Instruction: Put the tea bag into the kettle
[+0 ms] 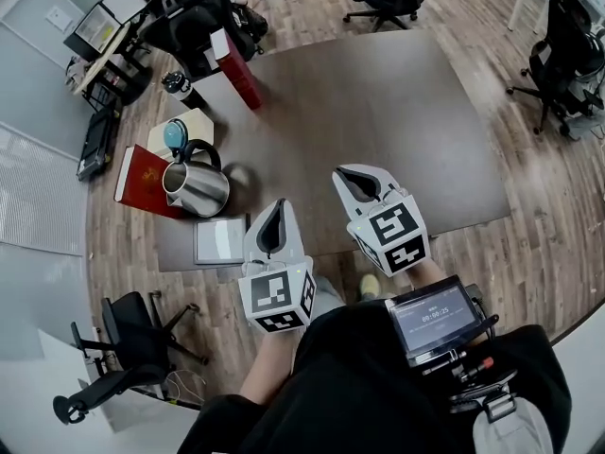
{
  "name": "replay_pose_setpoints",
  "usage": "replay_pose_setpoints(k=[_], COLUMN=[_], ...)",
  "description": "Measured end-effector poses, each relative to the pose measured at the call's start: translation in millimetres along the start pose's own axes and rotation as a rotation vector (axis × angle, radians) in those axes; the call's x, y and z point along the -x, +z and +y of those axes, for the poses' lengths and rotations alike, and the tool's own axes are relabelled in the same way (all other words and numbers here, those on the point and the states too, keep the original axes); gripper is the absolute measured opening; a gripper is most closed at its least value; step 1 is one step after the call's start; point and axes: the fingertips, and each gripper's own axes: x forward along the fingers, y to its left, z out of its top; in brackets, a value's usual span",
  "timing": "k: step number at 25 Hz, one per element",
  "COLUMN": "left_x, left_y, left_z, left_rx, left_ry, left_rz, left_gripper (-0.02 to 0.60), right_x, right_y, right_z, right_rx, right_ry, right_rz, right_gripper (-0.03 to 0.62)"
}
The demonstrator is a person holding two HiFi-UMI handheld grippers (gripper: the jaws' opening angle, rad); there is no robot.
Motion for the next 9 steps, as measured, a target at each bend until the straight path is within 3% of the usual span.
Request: replay_pose_setpoints(k=[9], left_x=[-5.9], left_y=[-2.4], left_z=[-29.4], left_rx=[-0.02], left_ry=[0.003], left_rz=[0.02], left_gripper=[0.004], right_x=[19.5], right_y=[-11.5], right_z=[-21.1], right_rx=[-0.013], right_ry=[0.007], right_rz=[-0.002], right_gripper=[0.009])
